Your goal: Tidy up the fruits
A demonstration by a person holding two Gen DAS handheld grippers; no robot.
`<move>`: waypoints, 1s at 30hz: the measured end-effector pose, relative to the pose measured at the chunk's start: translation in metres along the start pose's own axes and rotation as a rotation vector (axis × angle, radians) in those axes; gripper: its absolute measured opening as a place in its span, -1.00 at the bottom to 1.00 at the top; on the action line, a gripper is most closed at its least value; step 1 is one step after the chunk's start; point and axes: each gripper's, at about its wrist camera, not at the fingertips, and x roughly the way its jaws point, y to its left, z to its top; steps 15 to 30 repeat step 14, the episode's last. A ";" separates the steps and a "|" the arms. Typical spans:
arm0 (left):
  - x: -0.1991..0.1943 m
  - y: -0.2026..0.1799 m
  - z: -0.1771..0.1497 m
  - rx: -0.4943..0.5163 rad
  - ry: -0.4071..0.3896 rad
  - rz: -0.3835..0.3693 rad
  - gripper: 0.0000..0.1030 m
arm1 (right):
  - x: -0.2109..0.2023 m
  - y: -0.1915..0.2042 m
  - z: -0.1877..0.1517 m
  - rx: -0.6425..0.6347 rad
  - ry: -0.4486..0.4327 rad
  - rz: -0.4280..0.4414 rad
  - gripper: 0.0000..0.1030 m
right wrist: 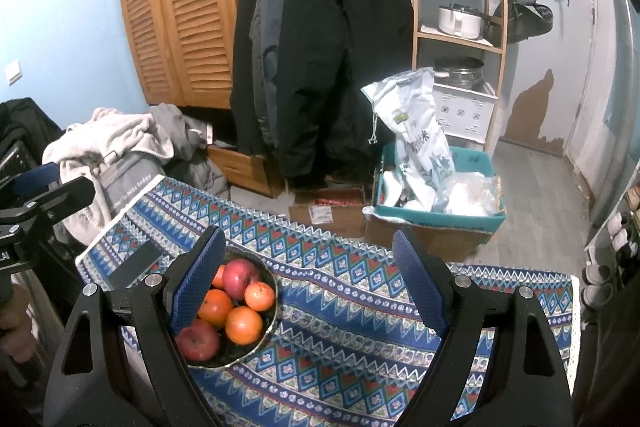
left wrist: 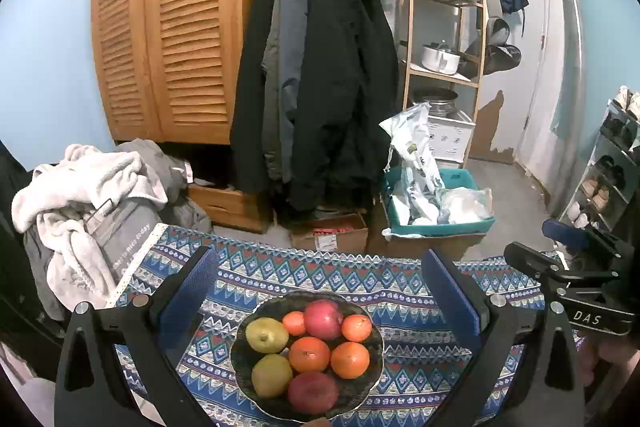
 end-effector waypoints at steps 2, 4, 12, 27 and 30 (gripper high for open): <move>-0.001 0.000 0.000 0.005 -0.003 0.000 0.99 | 0.000 0.000 0.000 0.002 -0.002 -0.001 0.64; -0.002 0.000 0.001 0.005 -0.005 0.000 0.99 | 0.000 -0.002 0.001 0.004 -0.002 -0.004 0.64; -0.004 -0.001 -0.001 0.012 -0.019 -0.012 0.99 | 0.000 -0.002 0.001 0.003 -0.001 -0.004 0.64; -0.003 -0.002 -0.001 0.018 -0.016 -0.010 0.99 | 0.000 -0.002 0.001 0.004 -0.002 -0.004 0.64; -0.003 -0.002 -0.001 0.018 -0.016 -0.010 0.99 | 0.000 -0.002 0.001 0.004 -0.002 -0.004 0.64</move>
